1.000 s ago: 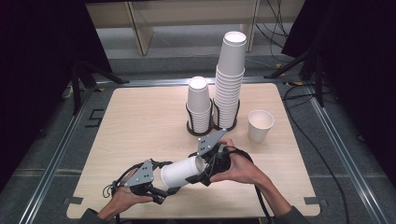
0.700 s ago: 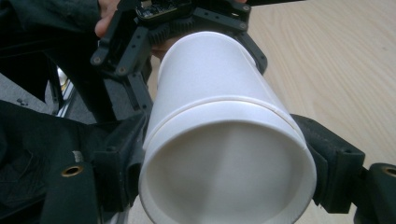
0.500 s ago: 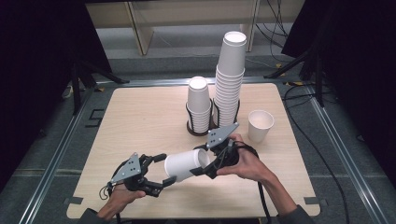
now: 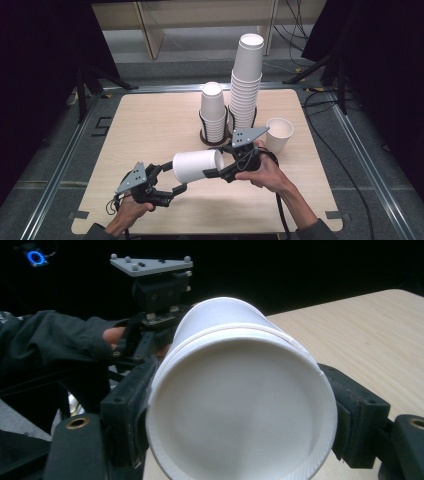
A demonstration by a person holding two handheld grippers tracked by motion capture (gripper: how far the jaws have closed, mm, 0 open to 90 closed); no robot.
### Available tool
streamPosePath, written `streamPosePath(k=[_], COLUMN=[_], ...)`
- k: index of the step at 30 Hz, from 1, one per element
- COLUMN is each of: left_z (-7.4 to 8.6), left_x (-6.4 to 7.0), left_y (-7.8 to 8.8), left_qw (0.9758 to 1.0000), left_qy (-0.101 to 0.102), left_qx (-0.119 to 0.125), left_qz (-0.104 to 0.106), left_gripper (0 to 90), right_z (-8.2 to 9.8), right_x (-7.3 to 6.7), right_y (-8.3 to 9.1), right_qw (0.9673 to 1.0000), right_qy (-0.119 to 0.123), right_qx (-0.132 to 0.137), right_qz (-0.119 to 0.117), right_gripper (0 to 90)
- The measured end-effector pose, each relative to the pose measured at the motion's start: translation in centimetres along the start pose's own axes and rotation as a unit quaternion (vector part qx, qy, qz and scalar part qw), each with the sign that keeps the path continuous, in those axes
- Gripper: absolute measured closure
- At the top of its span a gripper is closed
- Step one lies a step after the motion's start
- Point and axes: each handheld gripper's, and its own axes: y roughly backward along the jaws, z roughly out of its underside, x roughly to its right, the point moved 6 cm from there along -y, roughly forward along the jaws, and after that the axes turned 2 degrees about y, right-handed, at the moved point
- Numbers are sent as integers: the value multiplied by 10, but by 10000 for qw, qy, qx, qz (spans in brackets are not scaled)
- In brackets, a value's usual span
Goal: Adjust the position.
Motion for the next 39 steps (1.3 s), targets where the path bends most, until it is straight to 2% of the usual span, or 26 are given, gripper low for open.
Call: streamPosePath(k=[1,3,4,7,9,11,13,16,17,18,20,21,24,25,29,31,32,34,36,39], left_z=[0,1,1,1,1,1,2,3,3,3,2,2,2,2,0,0,0,0,0,1], left_x=[1,2,2,2,3,5,7,9,9,10,11,11,11,10,11,12,12,12,13,13], left_y=[0,-1,-1,-2,-3,-3,-4,-5,-5,-5,-3,-2,-2,-1,-1,-1,0,0,-1,-2], left_qw=[10000,10000,9999,10000,10000,9999,9997,9994,9993,9994,9986,9984,9984,9983,9978,9974,9970,9967,9963,9952], left_qy=[16,4,-22,-29,-43,-98,-166,-271,-290,-297,-503,-531,-485,-485,-508,-548,-616,-643,-686,-774], left_qx=[-27,-60,-72,-69,-48,-79,-116,-175,-187,-154,-42,-70,-122,-164,-193,-219,-252,-277,-320,-459], left_qz=[42,61,69,41,61,75,111,117,110,110,181,180,262,291,380,409,392,416,417,390], left_gripper=[134,104,76,0,0,0,0,0,0,0,2,14,43,52,90,114,125,139,145,148], right_z=[1,2,4,7,8,8,9,10,11,11,12,12,13,13,13,14,15,16,16,15], right_x=[-3,-3,-5,-7,-8,-7,-10,-10,-11,-11,-11,-12,-12,-12,-10,-9,-9,-7,-7,-6], right_y=[-1,-5,-7,-12,-14,-16,-17,-20,-20,-21,-22,-23,-24,-23,-21,-19,-18,-17,-16,-14], right_qw=[9999,9999,9997,9994,9991,9991,9987,9987,9983,9985,9982,9980,9979,9977,9978,9976,9974,9981,9978,9981], right_qy=[-98,-28,-113,-74,-127,-48,-137,-35,-133,-74,-125,-115,-113,-256,-167,-164,-241,-149,-114,-1], right_qx=[-69,-65,-107,-133,-161,-114,-147,-134,-178,-172,-149,-133,-142,-177,-135,-191,-252,-265,-325,-544], right_qz=[-73,-130,-213,-321,-368,-396,-462,-487,-538,-517,-566,-603,-626,-603,-621,-647,-638,-541,-561,-286], right_gripper=[257,257,257,257,257,257,257,257,257,257,257,257,257,257,256,250,243,235,229,161])
